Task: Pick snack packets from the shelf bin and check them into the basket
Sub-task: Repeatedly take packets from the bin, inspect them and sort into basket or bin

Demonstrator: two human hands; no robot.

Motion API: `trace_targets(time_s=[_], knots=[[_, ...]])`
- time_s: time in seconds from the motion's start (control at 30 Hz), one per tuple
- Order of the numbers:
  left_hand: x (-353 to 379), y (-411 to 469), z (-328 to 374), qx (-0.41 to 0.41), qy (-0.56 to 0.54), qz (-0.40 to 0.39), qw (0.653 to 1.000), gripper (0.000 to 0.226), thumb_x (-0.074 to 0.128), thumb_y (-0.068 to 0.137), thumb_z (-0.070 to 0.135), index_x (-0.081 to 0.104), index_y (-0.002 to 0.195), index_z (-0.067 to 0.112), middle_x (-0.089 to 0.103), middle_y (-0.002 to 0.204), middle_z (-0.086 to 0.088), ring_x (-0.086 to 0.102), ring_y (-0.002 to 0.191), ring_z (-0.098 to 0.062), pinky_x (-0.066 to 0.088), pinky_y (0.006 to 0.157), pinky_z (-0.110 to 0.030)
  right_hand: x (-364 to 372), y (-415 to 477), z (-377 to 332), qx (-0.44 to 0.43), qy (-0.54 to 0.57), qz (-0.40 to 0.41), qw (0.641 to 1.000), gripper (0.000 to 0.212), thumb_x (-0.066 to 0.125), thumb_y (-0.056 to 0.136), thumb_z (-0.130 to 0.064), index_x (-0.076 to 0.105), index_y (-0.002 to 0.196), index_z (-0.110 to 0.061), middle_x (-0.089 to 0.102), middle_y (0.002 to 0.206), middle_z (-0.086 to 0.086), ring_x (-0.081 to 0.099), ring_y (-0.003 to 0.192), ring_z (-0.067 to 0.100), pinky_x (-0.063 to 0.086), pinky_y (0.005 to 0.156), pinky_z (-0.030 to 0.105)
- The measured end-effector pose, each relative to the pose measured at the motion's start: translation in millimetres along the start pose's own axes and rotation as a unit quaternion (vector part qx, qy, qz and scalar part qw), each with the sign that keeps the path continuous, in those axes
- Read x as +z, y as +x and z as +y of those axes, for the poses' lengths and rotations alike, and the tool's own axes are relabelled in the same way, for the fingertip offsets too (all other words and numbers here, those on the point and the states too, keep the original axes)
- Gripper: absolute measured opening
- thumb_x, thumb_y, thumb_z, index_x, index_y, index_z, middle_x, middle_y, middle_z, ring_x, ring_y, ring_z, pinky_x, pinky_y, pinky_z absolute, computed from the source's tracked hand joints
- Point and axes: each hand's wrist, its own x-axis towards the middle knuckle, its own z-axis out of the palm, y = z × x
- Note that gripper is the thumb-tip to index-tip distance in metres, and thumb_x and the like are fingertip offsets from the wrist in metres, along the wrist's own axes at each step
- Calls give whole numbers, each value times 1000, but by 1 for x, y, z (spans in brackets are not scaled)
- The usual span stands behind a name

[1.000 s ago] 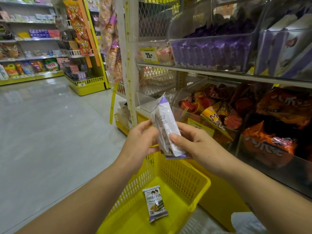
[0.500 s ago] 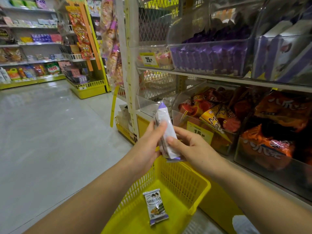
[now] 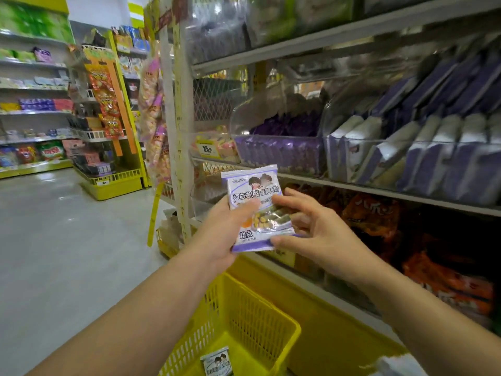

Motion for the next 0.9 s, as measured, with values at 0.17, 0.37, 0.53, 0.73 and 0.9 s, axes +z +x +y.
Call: trace_targets(time_s=[0.17,0.37,0.53,0.73,0.9], knots=[[65,15,37,11,0,-90,996,22,51,98,22,68,106,11,76,95,-7,74,76,-19,57,57,-27,-67,1,-43,-53,-39,64,996,39,77,57,-45,72,92,-30,38,145,-17,65,102,0,55,84,24],[123,51,57,87,185,-112,972,40,35,104,40,71,93,24,76,88,8,69,78,-11,55,86,-39,-152,5,-83,-79,-47,141,986,11,72,64,-35,72,69,-26,60,128,-6,64,103,4,55,84,28],[147,81,51,290,468,-101,829,24,55,96,22,66,117,27,67,99,15,64,90,-5,49,81,-16,-204,10,-103,-50,-104,180,977,8,64,87,-19,65,79,-17,68,78,0,63,65,8,59,67,28],[191,113,47,309,566,-200,737,36,49,92,4,75,101,28,63,114,7,59,109,-13,48,94,-30,-254,35,-129,28,-182,163,969,20,57,91,-15,61,72,-18,55,62,-1,55,54,12,52,53,27],[207,140,43,263,658,-273,650,36,44,96,14,73,107,33,53,131,9,49,122,-12,36,106,-26,-269,51,-138,84,-291,98,948,16,58,86,-21,64,73,-17,59,68,4,57,56,14,52,55,27]])
